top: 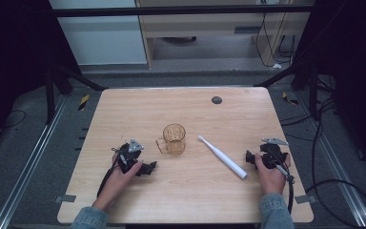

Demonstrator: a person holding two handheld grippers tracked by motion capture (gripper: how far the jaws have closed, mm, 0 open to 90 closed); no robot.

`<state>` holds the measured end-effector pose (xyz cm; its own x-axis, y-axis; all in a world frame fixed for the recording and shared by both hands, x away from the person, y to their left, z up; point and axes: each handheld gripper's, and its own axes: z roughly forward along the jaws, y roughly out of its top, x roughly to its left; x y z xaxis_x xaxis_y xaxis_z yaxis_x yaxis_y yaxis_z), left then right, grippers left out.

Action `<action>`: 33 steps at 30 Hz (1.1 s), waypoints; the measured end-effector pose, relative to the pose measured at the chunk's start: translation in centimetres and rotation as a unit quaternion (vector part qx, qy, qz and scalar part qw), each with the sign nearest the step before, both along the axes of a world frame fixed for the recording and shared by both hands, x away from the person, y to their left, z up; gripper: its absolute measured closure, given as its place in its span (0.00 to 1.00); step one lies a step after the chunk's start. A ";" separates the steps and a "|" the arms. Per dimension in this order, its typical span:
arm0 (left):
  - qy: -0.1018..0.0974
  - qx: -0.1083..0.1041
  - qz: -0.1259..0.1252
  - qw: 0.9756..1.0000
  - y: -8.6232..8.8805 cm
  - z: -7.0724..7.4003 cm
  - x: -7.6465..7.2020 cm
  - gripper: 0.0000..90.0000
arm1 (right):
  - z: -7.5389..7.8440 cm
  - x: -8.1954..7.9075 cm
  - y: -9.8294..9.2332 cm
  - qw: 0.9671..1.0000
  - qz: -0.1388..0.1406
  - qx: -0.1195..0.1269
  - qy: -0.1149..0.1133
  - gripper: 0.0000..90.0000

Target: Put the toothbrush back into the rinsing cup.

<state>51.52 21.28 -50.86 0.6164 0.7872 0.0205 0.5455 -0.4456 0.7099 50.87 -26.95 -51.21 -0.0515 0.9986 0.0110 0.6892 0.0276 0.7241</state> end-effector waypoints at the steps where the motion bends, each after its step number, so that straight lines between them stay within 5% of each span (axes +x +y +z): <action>1: 0.000 0.000 0.000 1.000 0.0 0.0 0.0 0.00 | 0.0 0.0 0.0 1.000 0.000 0.000 0.000 0.01; 25: 0.000 -0.001 0.001 1.000 0.0 0.0 0.0 0.00 | 0.0 0.1 -0.1 1.000 0.007 -0.003 -0.001 0.01; 29: 0.000 0.000 0.002 1.000 0.0 0.0 0.0 0.00 | 0.1 0.2 -0.1 1.000 0.020 -0.002 0.000 0.08; 30: 0.000 -0.001 0.002 1.000 0.0 0.0 0.0 0.00 | 1.1 -0.2 0.4 0.998 0.051 -0.039 -0.001 0.15; 33: 0.000 -0.001 0.002 1.000 0.0 0.0 0.0 0.00 | 3.3 -1.2 1.5 0.994 0.084 -0.065 -0.014 0.16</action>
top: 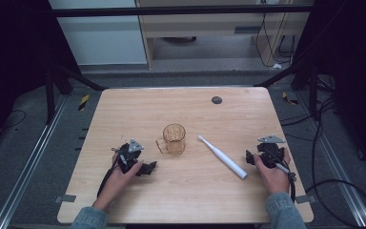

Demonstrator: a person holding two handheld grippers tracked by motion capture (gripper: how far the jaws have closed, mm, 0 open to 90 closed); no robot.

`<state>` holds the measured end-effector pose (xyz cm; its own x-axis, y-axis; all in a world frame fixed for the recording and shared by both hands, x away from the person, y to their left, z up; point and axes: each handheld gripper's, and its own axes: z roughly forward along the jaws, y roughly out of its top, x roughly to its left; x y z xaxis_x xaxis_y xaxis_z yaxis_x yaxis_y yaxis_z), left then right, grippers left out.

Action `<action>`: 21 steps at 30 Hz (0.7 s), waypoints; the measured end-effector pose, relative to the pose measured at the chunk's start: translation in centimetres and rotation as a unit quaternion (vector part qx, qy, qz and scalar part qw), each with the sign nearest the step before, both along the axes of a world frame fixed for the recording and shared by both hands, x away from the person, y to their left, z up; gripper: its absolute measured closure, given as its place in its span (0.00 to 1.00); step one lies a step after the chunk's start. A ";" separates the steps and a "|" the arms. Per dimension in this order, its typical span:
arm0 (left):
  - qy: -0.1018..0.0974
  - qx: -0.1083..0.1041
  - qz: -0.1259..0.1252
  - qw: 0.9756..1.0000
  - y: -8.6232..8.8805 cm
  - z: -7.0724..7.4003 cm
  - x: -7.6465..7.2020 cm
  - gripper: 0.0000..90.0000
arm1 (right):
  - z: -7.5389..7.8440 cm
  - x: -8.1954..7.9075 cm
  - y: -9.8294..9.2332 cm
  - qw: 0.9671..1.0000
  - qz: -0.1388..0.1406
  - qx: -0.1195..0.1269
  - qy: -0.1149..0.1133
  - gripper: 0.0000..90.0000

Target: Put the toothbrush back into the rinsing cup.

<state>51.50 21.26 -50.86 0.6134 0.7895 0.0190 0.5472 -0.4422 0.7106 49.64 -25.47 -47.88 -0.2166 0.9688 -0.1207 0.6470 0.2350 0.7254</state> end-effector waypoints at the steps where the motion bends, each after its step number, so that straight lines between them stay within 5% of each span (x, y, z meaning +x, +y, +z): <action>1: 0.000 0.000 0.000 1.000 0.0 0.0 0.0 0.00 | 0.7 -0.3 0.5 1.000 0.010 -0.003 0.004 0.16; 6: 0.000 0.000 0.000 1.000 0.0 0.0 0.0 0.00 | 3.3 -1.6 2.9 0.997 0.068 -0.007 0.021 0.22; 21: 0.000 0.000 0.000 1.000 0.0 0.0 0.0 0.00 | 5.9 -0.3 6.1 0.988 0.127 -0.035 0.086 0.48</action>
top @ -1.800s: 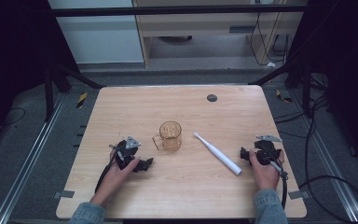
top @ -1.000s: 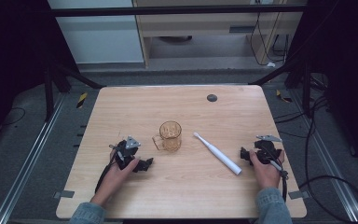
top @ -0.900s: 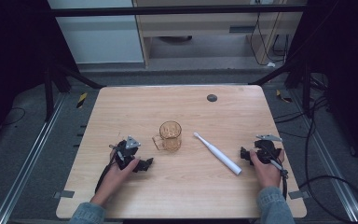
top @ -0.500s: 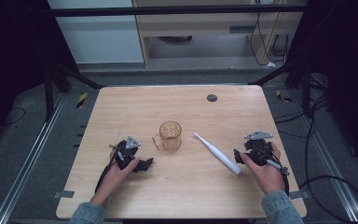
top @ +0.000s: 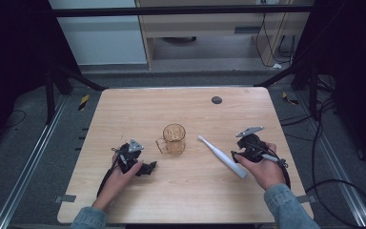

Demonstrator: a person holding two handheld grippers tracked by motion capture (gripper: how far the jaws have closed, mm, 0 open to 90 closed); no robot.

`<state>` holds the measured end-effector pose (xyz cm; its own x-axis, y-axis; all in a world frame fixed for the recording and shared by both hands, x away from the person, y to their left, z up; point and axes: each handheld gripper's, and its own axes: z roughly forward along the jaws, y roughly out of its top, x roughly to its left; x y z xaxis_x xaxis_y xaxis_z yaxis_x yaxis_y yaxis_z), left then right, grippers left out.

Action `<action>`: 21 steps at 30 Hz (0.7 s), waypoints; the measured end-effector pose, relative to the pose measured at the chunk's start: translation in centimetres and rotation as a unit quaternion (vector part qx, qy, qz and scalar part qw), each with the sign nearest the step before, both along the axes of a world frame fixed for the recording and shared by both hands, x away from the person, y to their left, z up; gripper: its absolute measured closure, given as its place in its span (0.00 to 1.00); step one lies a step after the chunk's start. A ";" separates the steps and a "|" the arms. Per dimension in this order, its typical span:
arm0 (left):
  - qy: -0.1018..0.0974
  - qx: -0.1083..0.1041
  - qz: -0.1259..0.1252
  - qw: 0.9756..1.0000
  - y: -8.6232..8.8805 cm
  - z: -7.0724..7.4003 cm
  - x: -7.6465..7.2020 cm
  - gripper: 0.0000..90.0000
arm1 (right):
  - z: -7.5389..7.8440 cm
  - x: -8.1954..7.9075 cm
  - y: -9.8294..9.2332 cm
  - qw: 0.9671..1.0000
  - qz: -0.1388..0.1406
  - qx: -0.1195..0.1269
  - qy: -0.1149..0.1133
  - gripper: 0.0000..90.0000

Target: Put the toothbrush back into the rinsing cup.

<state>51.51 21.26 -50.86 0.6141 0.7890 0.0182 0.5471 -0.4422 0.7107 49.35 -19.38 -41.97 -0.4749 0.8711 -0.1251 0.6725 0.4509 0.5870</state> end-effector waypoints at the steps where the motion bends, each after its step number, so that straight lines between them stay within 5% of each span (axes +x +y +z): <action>1: 0.000 0.000 0.000 1.000 0.0 0.0 0.0 0.00 | 0.0 0.0 0.0 1.000 0.000 0.000 0.000 0.48; 8: 0.000 0.000 0.000 1.000 0.0 0.0 0.0 0.00 | -0.5 1.5 1.5 0.998 0.021 -0.002 0.051 0.48; 21: 0.000 0.000 -0.001 1.000 0.0 0.0 0.0 0.00 | -1.1 3.9 4.6 0.993 0.069 -0.015 0.093 0.50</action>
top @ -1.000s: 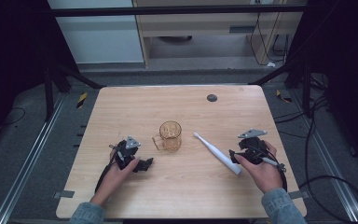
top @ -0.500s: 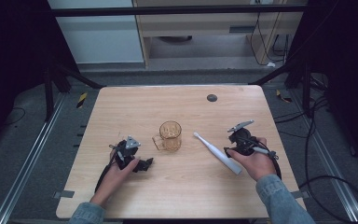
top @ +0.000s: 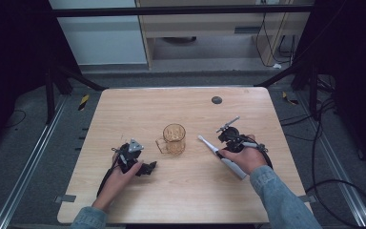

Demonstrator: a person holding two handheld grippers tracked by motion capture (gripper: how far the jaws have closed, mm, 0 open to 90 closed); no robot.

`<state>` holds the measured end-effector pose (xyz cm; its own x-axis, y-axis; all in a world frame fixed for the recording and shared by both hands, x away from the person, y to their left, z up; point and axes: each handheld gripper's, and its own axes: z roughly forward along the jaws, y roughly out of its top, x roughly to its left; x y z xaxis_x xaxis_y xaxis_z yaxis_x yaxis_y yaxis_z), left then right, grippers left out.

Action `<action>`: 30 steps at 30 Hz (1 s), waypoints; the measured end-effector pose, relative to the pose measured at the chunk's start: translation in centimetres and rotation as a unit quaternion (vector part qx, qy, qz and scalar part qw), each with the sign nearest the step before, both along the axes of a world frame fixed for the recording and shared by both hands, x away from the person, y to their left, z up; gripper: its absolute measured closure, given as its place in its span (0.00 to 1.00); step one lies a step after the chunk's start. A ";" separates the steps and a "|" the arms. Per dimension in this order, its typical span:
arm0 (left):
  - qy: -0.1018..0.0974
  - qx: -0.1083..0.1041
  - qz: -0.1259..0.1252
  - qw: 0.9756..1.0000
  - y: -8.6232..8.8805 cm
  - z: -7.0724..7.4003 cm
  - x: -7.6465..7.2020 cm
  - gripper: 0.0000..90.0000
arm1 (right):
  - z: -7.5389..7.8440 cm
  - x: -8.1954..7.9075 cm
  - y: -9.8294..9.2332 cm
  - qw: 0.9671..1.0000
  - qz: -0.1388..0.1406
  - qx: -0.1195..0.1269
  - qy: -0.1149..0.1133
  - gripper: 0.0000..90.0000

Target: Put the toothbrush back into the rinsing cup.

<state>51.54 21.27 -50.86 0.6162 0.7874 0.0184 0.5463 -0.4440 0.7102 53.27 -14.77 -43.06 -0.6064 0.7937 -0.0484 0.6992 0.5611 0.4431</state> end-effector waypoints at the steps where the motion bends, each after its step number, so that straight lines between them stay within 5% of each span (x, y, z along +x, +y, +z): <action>1: 0.000 0.000 0.000 1.000 0.0 0.0 0.0 0.00 | -0.1 0.1 0.3 1.000 0.001 -0.001 0.003 0.51; 30: 0.000 0.000 0.000 1.000 0.0 0.0 0.0 0.00 | -3.0 2.4 1.3 0.998 0.006 -0.036 0.053 0.61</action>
